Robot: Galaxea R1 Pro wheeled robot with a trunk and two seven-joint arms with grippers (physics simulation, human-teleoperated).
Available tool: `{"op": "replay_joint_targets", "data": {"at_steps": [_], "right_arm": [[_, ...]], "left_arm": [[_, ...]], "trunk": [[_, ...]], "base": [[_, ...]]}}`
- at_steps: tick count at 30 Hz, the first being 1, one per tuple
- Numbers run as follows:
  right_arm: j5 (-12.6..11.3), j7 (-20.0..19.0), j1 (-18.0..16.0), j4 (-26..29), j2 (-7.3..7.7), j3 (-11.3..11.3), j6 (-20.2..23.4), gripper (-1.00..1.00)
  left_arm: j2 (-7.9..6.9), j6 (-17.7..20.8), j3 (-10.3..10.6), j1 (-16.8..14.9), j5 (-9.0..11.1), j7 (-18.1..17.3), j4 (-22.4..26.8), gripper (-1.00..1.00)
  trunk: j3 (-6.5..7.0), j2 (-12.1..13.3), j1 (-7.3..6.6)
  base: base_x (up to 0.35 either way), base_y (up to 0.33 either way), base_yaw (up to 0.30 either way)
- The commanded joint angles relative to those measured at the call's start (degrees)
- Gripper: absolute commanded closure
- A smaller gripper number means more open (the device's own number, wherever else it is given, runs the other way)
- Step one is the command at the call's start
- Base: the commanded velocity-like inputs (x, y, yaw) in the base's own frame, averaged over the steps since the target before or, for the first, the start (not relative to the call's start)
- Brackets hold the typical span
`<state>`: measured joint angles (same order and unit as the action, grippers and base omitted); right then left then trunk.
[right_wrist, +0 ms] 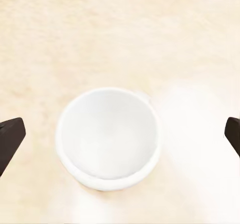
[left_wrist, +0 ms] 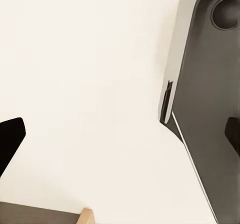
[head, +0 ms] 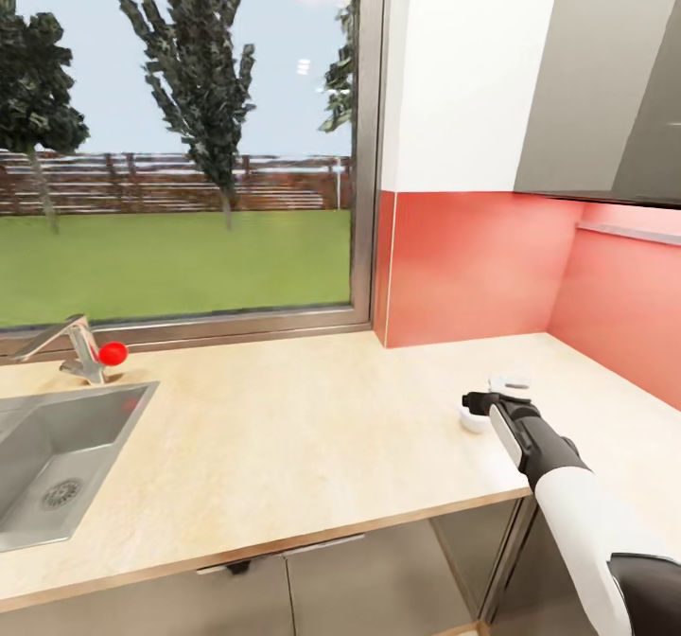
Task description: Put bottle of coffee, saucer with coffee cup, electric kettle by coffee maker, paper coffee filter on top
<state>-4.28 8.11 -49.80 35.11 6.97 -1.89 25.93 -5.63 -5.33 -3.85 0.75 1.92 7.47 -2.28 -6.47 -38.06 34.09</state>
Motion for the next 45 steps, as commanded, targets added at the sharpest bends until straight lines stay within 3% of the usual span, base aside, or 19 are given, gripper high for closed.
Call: {"op": "replay_joint_targets", "data": {"at_steps": [1, 8, 12, 19, 45], "right_arm": [[-0.50, 0.29, -0.03, -0.31, -0.01, 0.05, 0.25, -1.00], [-0.50, 0.32, -0.03, -0.72, 0.07, -0.04, 0.26, -1.00], [-0.47, 0.40, -0.03, -0.87, 2.10, -0.05, 0.33, -1.00], [-0.47, 0.38, -0.03, -0.92, 3.36, -0.07, 0.34, -1.00], [-0.62, 0.16, -0.03, -6.18, 2.95, 0.04, 0.26, -1.00]], "left_arm": [[0.00, -0.38, -0.36, -0.05, 0.19, 0.00, -0.10, -1.00], [0.16, -0.39, -0.35, -0.05, 0.17, -0.07, -0.10, -1.00], [0.14, -0.35, -0.36, -0.05, 0.13, -0.01, -0.17, -1.00], [0.09, -0.36, -0.37, 0.53, 0.12, 0.00, -0.18, -1.00], [0.01, -0.32, -0.37, 0.92, 0.19, -0.06, -0.18, -1.00]], "trunk": [[-0.08, -0.07, 0.03], [-0.08, -0.07, 0.03], [-0.08, -0.07, 0.03], [-0.08, -0.07, 0.03], [-0.08, -0.07, 0.03]], "base": [[0.049, 0.000, 0.000], [0.013, 0.000, 0.000], [0.062, -0.031, 0.000], [0.019, -0.009, 0.000], [0.028, -0.020, 0.000]]}}
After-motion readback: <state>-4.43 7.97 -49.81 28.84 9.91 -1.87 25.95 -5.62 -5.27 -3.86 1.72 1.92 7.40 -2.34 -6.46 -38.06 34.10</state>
